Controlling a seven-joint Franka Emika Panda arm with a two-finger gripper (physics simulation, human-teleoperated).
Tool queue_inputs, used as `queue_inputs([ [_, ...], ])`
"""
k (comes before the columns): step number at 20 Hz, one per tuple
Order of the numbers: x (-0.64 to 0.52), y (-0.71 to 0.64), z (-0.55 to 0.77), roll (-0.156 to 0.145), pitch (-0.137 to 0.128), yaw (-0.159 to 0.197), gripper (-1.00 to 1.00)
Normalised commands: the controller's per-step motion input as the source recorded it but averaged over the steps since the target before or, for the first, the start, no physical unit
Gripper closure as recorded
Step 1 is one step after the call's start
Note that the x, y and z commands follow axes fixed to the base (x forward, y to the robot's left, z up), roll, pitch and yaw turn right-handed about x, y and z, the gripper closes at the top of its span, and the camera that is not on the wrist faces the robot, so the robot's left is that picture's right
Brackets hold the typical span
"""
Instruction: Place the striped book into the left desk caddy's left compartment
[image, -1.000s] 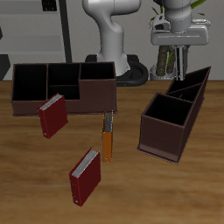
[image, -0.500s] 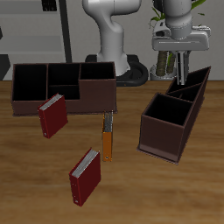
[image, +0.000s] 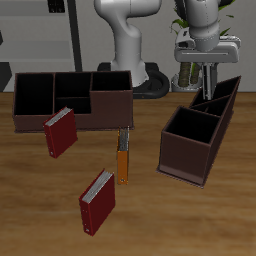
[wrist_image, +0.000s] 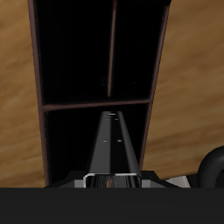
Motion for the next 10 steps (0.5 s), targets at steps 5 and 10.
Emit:
queue_inputs([
  [5,-0.1,0.01,-0.06,0.022,0.001,-0.006,1.0],
  [10,0.0,0.1,-0.2,0.031,0.03,0.009,1.0],
])
